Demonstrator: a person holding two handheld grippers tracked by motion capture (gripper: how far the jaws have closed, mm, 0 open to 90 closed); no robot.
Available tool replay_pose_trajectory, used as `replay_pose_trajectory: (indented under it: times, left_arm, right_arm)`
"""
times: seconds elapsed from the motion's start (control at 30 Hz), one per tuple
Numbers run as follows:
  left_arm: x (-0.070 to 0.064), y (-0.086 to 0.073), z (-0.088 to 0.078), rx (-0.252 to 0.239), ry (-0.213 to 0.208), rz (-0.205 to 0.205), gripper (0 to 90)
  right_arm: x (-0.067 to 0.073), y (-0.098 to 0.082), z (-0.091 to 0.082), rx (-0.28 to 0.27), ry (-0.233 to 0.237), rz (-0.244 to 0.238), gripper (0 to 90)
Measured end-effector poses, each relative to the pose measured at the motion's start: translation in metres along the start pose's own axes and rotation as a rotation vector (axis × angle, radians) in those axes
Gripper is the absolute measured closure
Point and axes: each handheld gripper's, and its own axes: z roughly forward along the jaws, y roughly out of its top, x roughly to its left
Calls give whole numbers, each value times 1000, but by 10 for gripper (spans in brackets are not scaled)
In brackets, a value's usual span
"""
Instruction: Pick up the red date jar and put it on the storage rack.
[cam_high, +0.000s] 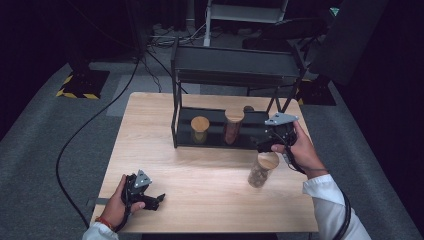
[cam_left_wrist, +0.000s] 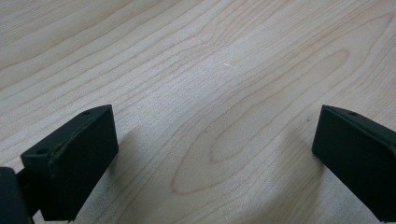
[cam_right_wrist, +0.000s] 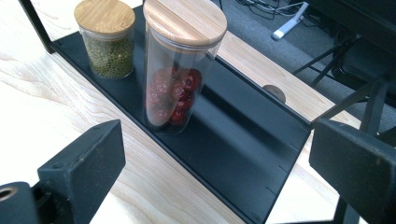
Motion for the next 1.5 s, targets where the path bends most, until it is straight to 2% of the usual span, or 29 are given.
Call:
replay_pose_trajectory:
  times: [0.23,0.73,1.07,1.5]
  left_arm:
    - [0,0,0,0,0,0,0]
    - [0,0,0,0,0,0,0]
    - [0,0,0,0,0,0,0]
    - [0,0,0,0,0,-1,0]
  right_arm:
    - [-2,-16,-14,-20,-20,14,35]
    - [-12,-58,-42,-51,-37,80,32]
    - [-12,-80,-60,-58,-29,86,28]
    - [-9,-105,-70,-47,-10,86,25]
